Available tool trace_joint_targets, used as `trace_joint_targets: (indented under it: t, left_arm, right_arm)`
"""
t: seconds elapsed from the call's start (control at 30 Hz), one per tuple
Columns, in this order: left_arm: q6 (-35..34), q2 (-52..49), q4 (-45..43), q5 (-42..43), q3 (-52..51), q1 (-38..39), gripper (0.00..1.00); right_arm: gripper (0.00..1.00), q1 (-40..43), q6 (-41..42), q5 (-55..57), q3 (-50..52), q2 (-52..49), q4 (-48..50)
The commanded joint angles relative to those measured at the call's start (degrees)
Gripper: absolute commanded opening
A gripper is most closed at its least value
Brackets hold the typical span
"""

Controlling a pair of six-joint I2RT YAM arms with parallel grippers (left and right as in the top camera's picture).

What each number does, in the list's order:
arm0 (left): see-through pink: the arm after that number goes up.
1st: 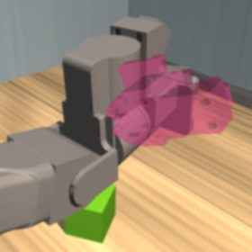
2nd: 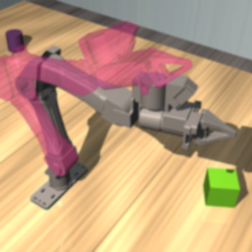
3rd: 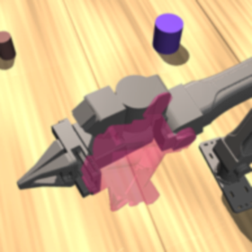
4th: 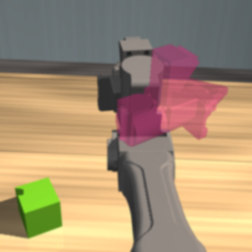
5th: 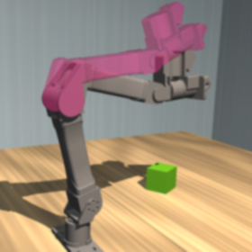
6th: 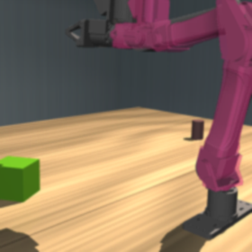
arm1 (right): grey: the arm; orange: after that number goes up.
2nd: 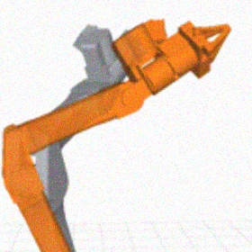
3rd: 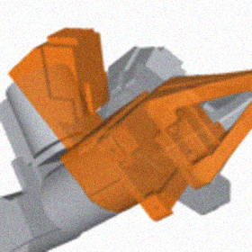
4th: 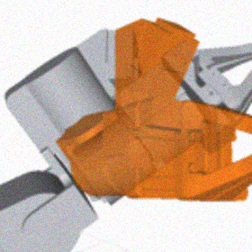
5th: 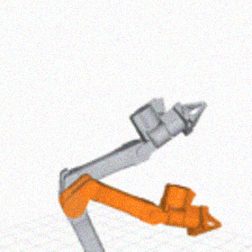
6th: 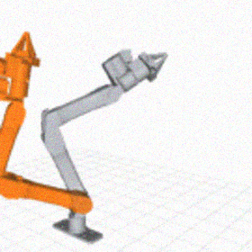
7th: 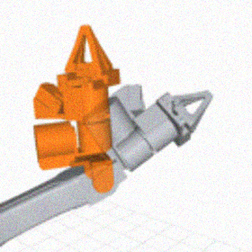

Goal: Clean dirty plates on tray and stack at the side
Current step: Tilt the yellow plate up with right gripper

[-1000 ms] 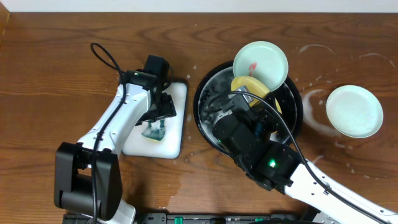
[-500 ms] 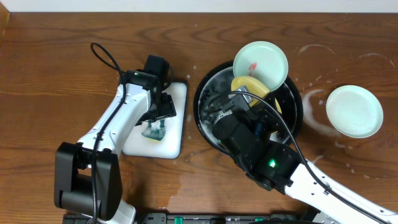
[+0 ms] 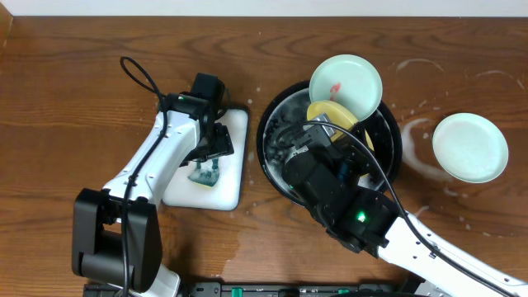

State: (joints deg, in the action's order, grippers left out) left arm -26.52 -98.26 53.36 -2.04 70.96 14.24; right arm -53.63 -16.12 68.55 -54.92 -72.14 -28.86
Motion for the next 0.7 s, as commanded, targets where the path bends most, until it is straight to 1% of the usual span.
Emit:
trace_joint_targets:
  t: [0.0, 0.67]
  left_arm:
    - [0.6, -0.2, 0.1, -0.3, 0.1, -0.2, 0.82]
    - [0.6, -0.2, 0.1, -0.3, 0.1, -0.2, 0.82]
  right_arm:
    - [0.01, -0.8, -0.3, 2.0, -0.2, 1.0, 0.2]
    - [0.01, -0.8, -0.2, 2.8, -0.2, 1.0, 0.2]
